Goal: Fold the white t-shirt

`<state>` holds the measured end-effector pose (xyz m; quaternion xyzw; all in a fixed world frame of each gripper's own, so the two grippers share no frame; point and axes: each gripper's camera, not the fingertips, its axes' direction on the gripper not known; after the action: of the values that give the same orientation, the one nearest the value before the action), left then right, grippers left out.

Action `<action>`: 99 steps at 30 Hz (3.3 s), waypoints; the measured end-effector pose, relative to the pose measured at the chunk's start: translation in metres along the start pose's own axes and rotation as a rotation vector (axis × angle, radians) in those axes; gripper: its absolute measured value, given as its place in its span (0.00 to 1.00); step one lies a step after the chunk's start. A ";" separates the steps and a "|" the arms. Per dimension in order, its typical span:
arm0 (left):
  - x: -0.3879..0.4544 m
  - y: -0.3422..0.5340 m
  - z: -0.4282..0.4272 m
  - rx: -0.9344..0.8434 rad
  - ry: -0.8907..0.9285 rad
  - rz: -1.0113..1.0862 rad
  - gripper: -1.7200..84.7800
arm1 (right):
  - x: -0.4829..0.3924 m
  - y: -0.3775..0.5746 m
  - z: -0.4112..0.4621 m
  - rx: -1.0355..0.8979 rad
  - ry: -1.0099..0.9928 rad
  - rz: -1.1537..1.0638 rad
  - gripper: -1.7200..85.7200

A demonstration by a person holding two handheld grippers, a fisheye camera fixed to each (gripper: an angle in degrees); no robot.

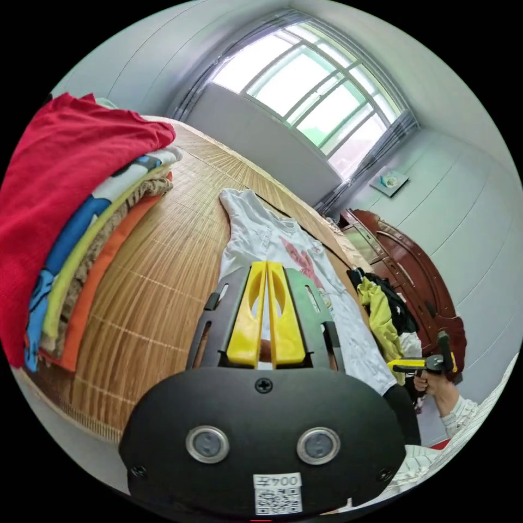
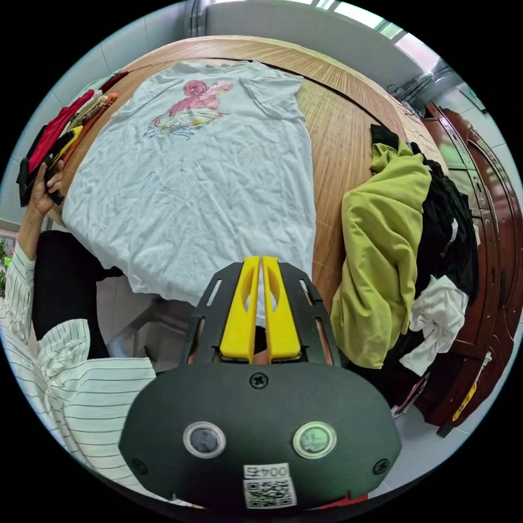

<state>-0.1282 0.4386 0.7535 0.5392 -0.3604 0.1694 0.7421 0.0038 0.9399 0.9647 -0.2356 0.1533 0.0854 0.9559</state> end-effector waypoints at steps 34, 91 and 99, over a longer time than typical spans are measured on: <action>0.076 0.113 -0.140 -0.226 -0.045 -0.157 0.11 | 0.235 0.234 0.033 0.248 -0.716 0.585 0.14; -0.056 0.061 -0.096 -0.700 0.294 -0.082 0.05 | 0.304 0.243 0.018 0.202 -0.707 0.568 0.01; -0.111 0.065 -0.151 -0.596 0.418 -0.215 0.04 | 0.299 0.262 0.007 0.229 -0.757 0.531 0.01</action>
<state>-0.1923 0.6165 0.6943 0.2884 -0.1760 0.0848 0.9374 0.2247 1.1993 0.7601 -0.0337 -0.1425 0.3892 0.9095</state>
